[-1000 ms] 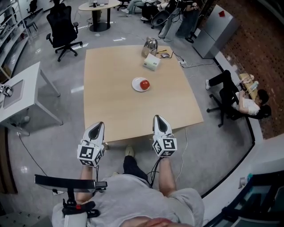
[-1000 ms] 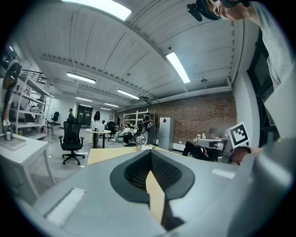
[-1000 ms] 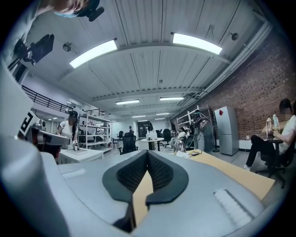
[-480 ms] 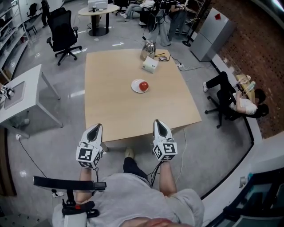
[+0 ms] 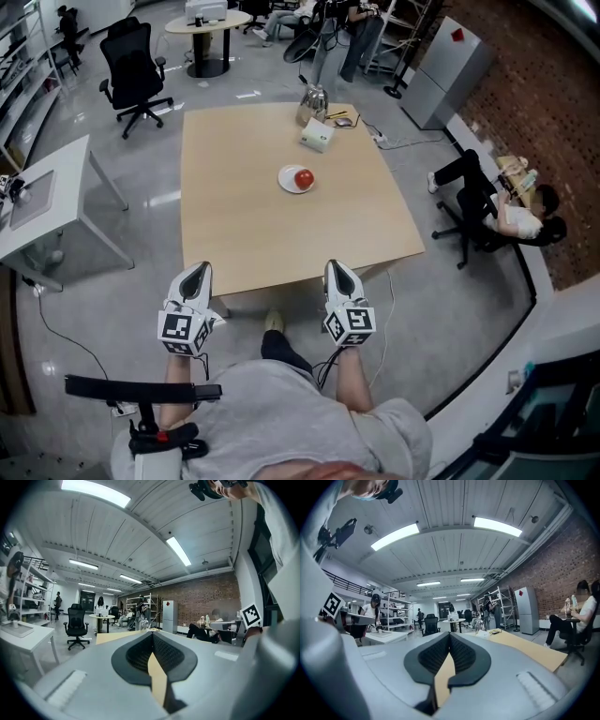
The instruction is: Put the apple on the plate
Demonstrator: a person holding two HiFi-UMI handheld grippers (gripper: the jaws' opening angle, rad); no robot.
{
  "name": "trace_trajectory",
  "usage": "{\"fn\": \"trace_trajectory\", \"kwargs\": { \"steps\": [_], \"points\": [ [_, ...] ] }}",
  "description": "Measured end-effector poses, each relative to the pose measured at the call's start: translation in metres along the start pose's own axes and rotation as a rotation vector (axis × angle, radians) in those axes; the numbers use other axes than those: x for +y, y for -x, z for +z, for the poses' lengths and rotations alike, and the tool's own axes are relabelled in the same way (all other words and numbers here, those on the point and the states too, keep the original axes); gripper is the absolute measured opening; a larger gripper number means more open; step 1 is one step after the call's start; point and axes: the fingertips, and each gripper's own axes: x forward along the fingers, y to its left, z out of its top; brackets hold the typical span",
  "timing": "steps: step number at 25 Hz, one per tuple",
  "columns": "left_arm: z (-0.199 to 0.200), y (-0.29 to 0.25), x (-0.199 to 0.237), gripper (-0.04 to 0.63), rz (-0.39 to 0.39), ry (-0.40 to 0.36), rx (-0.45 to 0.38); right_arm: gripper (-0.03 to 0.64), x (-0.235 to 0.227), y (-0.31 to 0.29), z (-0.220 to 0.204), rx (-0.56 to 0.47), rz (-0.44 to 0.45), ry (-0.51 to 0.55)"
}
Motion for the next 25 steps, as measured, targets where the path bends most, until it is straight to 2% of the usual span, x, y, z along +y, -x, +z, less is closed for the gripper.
{"fn": "trace_trajectory", "kwargs": {
  "steps": [8,15,25],
  "points": [
    [-0.005,-0.001,0.007,0.02,0.018,-0.012,-0.006,0.006,-0.008,0.008,-0.008,0.005,-0.017,-0.01],
    [-0.003,0.025,0.005,0.02,0.016,-0.018,0.011,0.006,0.004,0.037,-0.01,0.031,-0.025,0.0],
    [-0.009,0.025,0.005,0.02,0.019,-0.012,0.024,0.006,0.005,0.036,-0.014,0.041,-0.023,0.003]
  ]
}}
